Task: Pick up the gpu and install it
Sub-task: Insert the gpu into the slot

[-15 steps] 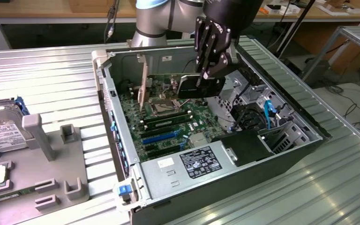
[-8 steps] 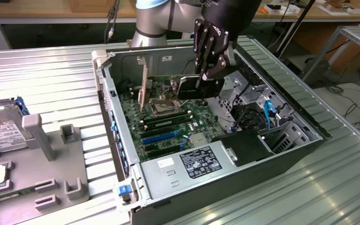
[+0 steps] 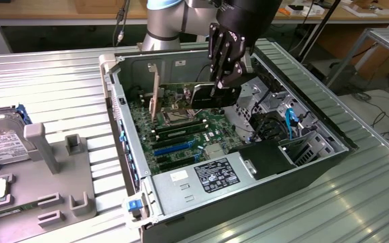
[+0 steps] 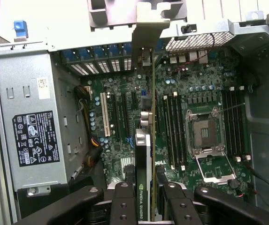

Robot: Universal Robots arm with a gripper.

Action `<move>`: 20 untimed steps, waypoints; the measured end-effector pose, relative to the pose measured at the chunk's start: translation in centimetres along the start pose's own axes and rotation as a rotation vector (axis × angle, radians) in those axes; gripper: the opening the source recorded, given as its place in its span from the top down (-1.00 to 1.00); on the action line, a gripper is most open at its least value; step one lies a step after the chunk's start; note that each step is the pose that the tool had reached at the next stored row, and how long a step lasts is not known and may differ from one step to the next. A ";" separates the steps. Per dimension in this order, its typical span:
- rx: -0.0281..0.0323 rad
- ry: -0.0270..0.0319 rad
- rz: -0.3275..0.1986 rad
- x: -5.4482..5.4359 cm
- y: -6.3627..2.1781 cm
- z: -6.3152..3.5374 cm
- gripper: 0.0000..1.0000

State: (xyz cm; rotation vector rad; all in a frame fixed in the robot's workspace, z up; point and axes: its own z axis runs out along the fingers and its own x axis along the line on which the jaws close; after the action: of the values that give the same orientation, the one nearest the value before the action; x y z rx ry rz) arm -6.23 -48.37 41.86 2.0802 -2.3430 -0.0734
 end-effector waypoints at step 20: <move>0.0030 -0.0006 0.000 -1.0 0.08 1.14 0.46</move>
State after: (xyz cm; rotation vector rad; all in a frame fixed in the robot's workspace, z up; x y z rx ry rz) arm -6.23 -47.33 40.75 2.0818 -2.3448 -0.0706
